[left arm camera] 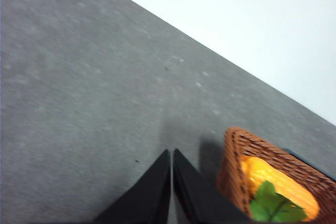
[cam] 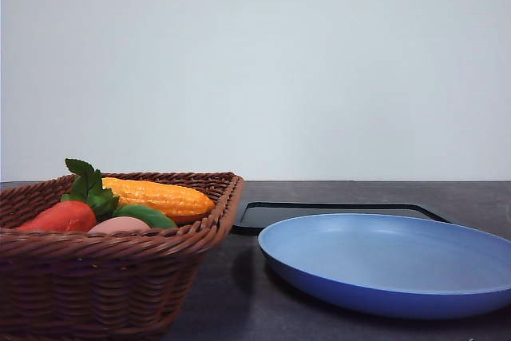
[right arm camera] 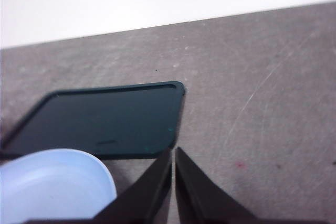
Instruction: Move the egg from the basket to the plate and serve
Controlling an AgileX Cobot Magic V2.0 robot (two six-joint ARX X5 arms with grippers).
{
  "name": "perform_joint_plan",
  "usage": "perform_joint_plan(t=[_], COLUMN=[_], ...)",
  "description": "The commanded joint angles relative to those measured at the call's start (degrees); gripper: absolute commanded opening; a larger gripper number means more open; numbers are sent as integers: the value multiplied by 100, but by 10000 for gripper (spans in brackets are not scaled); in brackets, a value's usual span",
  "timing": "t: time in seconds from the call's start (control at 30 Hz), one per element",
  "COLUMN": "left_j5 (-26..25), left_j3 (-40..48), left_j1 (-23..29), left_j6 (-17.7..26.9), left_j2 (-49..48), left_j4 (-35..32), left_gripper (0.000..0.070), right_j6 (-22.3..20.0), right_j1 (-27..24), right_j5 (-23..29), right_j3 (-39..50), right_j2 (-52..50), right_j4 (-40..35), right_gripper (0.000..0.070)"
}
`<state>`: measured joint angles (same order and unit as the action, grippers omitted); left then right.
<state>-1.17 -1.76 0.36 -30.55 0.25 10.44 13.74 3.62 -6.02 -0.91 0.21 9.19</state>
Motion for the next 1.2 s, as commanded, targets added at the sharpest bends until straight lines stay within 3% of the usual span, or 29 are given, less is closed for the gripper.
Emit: perform_joint_plan(t=[0.0, 0.27, 0.43, 0.63, 0.83, 1.0, 1.17], left_j5=[-94, -488, -603, -1233, -2092, -3061, -3395], left_j3=[153, -189, -774, -1459, -2085, -2637, -3179], left_j1=[11, 11, 9, -7, -18, -103, -361], left_j6=[-125, -96, 239, 311, 482, 899, 1255], left_j2=[-9, 162, 640, 1371, 2206, 2930, 3618], left_j4=[24, 335, 826, 970, 990, 1186, 1809], left_gripper=[0, 0, 0, 0, 0, 0, 0], right_j6=[503, 686, 718, 721, 534, 190, 190], right_j1=[-4, -4, -4, -4, -4, -4, -4], right_j5=[-11, -44, -44, -122, -689, -1617, -2101], right_j3=[20, -629, -1408, -2337, -3087, -3340, -3340], right_j2=[0, 153, 692, 1520, 2519, 3440, 4297], right_j4=[-50, 761, 1347, 1519, 1902, 2226, 2552], right_gripper=[0, 0, 0, 0, 0, 0, 0])
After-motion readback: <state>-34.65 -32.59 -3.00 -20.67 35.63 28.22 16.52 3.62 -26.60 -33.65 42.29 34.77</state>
